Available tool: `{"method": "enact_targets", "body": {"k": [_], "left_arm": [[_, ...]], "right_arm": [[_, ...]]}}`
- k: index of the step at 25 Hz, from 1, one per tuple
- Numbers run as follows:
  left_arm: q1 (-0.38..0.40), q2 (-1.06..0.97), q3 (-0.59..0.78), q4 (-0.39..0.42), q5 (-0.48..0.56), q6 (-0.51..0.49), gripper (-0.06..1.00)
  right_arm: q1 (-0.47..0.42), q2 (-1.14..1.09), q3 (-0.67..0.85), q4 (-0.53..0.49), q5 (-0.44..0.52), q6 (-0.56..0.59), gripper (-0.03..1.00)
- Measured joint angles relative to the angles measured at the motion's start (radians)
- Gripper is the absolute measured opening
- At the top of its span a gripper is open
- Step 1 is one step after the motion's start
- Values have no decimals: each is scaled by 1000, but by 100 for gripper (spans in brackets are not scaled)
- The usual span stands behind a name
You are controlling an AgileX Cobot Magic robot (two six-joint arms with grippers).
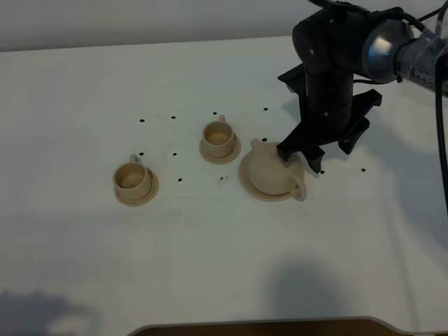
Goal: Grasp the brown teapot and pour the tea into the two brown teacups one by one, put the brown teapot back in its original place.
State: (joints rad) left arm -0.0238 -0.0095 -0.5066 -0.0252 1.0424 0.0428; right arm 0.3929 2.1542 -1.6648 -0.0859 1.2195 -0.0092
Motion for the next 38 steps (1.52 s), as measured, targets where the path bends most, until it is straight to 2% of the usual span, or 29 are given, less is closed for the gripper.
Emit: {"method": "enact_targets", "body": {"k": [9, 12, 17, 22, 31, 38], "left_arm": [[0, 0, 0, 0, 0, 0, 45], [0, 0, 0, 0, 0, 0, 45], [0, 0, 0, 0, 0, 0, 45], [0, 0, 0, 0, 0, 0, 45], [0, 0, 0, 0, 0, 0, 45], [0, 0, 0, 0, 0, 0, 45]], "right_arm": [[4, -102, 0, 162, -1, -244, 56], [28, -92, 0, 178, -1, -285, 56], [69, -59, 0, 148, -1, -282, 56], [70, -13, 0, 135, -1, -256, 55], [70, 3, 0, 115, -1, -248, 45], [70, 28, 0, 112, 2, -248, 44]]}}
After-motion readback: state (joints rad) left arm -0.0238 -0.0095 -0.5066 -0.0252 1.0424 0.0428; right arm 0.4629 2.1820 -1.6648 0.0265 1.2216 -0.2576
